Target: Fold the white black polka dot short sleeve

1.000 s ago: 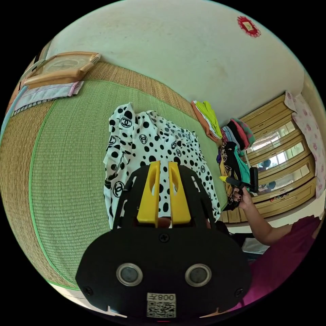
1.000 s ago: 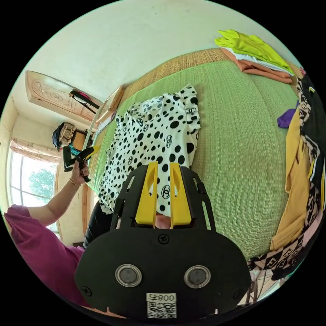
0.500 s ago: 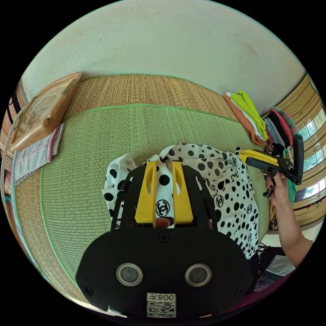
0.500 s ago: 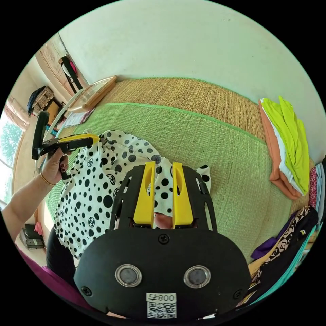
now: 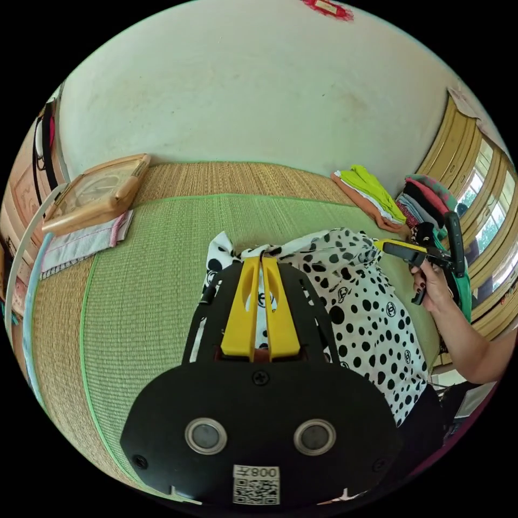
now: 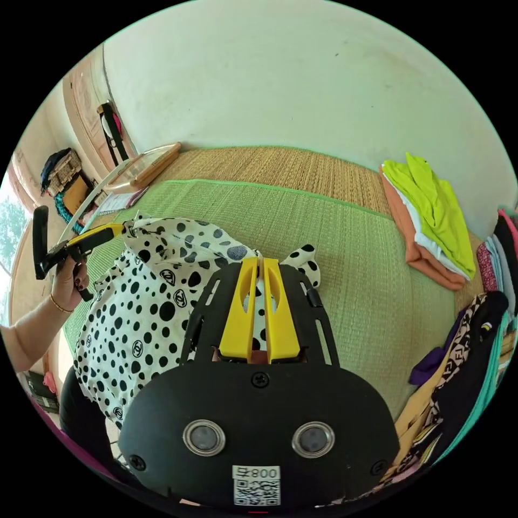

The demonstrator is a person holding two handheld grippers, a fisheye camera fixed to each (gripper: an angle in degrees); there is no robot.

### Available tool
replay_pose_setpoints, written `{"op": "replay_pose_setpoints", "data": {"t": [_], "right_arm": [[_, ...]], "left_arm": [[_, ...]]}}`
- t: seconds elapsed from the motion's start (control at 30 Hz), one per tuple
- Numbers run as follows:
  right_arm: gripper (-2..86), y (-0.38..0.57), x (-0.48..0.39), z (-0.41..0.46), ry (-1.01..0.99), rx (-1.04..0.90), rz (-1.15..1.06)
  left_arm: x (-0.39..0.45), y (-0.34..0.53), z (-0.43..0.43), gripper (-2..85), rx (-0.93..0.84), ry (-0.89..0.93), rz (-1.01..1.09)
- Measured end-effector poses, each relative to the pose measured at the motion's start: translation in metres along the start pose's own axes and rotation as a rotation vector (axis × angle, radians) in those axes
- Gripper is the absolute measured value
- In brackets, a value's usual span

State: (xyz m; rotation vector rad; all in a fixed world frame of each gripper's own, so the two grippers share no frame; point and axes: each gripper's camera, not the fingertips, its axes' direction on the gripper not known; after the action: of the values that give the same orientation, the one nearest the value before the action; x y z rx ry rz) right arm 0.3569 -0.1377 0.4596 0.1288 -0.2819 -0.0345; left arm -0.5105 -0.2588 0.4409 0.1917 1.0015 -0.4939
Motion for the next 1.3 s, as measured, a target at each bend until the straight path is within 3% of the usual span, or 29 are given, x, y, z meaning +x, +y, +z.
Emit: {"op": "replay_pose_setpoints", "data": {"t": [0.07,0.43,0.57,0.77,1.07,1.3], "right_arm": [[1.0,0.004,0.017,0.014,-0.062,-0.052,0.078],[1.2,-0.023,0.041,-0.006,-0.177,0.067,0.144],[1.5,-0.045,0.050,0.001,-0.197,0.078,0.180],[2.0,-0.072,0.053,0.031,-0.176,-0.024,0.163],[3.2,-0.080,0.025,0.019,-0.078,-0.002,0.141],[6.2,-0.081,0.059,0.037,-0.065,-0.053,0.249]], "left_arm": [[-0.014,-0.004,0.007,0.5,0.014,0.084,-0.091],[-0.023,-0.049,0.008,0.6,0.113,0.120,-0.124],[-0.031,-0.077,0.039,0.5,0.028,0.129,-0.141],[-0.036,-0.102,0.069,0.5,-0.034,0.146,-0.121],[-0.046,-0.114,0.066,0.6,-0.011,0.189,-0.115],[-0.053,-0.129,0.069,0.6,-0.035,0.206,-0.080]]}}
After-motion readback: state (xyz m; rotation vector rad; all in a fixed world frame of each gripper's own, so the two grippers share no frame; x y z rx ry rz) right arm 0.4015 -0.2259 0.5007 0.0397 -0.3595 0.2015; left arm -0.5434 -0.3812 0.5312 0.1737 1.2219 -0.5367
